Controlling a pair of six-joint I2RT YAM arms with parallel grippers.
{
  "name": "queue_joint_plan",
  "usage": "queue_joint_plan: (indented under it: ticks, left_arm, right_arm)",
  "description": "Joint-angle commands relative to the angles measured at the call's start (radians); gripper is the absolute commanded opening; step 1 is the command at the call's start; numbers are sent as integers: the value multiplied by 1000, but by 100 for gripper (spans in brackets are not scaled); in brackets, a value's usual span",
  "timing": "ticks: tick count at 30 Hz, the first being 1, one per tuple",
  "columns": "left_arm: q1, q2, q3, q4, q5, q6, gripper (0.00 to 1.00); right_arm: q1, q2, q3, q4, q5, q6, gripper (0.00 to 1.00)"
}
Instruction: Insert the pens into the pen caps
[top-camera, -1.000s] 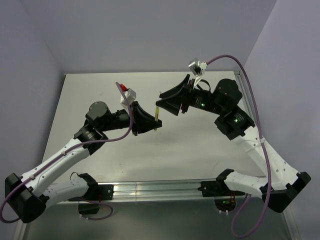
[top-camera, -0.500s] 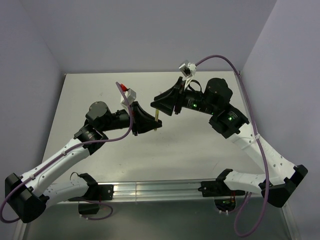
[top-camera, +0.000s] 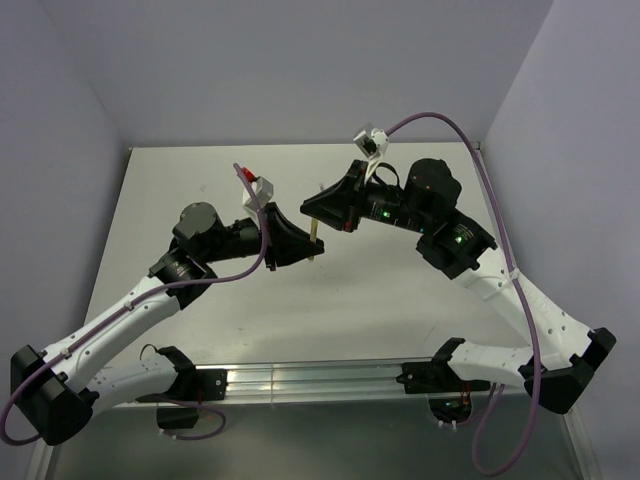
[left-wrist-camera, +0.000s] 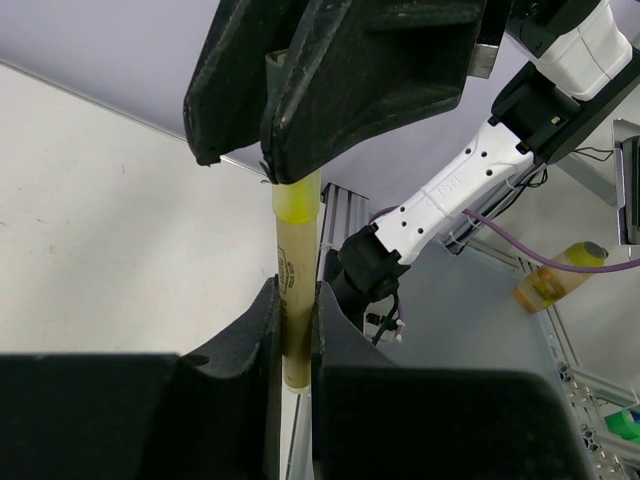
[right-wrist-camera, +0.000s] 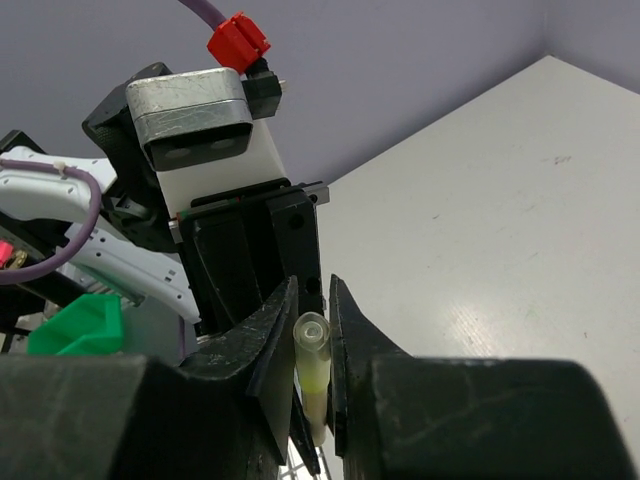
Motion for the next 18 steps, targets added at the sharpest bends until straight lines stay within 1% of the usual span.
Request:
queue_joint_plan:
  ticks: [1, 2, 10, 18]
  left_arm:
    - [0, -14, 25, 42, -5, 9, 0]
    - [-1, -17, 24, 42, -9, 11, 0]
    - [0, -37, 34, 45, -69, 26, 0]
    - [0, -27, 77, 35, -89, 45, 0]
  right_arm:
    - [13, -7, 22, 0, 17, -18, 5]
    - [14, -9, 20, -2, 18, -18, 0]
    - [43, -23, -12, -15, 20, -3, 0]
    - [86, -33, -44, -22, 41, 0, 0]
